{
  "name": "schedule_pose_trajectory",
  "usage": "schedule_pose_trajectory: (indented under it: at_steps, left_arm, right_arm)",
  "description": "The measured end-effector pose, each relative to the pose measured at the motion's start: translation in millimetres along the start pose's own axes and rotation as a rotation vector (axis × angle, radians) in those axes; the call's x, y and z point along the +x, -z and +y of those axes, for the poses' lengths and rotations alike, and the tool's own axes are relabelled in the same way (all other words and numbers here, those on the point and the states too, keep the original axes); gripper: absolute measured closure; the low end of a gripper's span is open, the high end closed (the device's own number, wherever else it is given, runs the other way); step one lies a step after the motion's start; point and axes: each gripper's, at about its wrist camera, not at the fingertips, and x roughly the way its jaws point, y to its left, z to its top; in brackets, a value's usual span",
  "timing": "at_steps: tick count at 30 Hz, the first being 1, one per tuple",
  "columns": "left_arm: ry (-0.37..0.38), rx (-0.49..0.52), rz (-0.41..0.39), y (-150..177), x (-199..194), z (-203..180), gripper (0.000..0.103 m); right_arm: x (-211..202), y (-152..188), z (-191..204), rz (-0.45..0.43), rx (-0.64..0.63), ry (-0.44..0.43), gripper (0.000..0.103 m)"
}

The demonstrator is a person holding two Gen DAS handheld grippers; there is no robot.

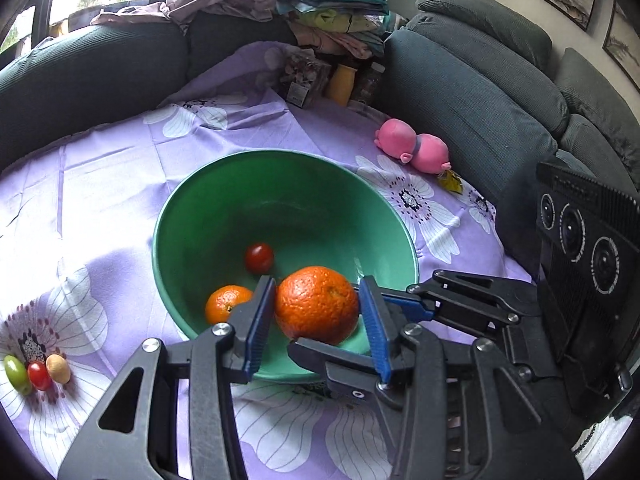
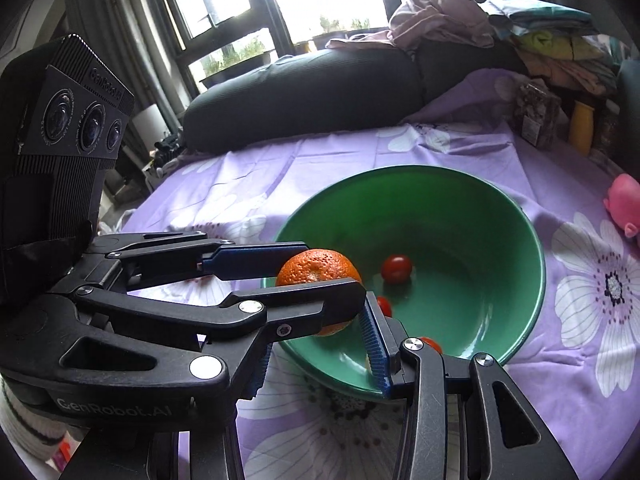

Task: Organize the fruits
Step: 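Lift the orange and carry it toward the green bowl, then open the right gripper to drop the orange into the bowl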

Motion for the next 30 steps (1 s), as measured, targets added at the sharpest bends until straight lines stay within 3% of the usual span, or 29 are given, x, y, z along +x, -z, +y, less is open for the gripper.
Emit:
schedule_pose_trajectory:
  at_steps: [8,10,14,16,21,27,30]
  left_arm:
    - [0.009,-0.029,0.019,1.5,10.5,0.5,0.059]
    - [-0.018,-0.026,0.021,2.4,11.9,-0.6,0.047]
    - [-0.053,-0.032,0.004,4.6,4.7,0.1,0.038]
    - [-0.094,-0.020,-0.011,5.4,-2.4,-1.5,0.026]
    - [-0.219,0.009,-0.055,12.3,-25.2,-1.2,0.015]
    - [-0.360,-0.001,-0.098,27.4,-55.4,10.4,0.012]
    - [-0.422,-0.026,-0.116,36.7,-70.9,17.7,0.003]
  right_arm:
    - [6.7,0.3,-8.2,0.035,0.018,0.021,0.059]
    - [7.4,0.9,-8.2,0.041,0.016,0.031,0.059]
    - [4.4,2.3,-4.3,0.038,-0.008,0.053,0.059]
    - [1.8,2.3,-3.2,0.035,-0.012,0.059,0.059]
    - [-6.7,3.7,1.4,0.025,-0.021,0.056,0.059]
    - [-13.2,3.8,15.2,0.026,-0.058,0.050,0.059]
    - [-14.5,4.8,26.8,0.028,-0.091,0.052,0.057]
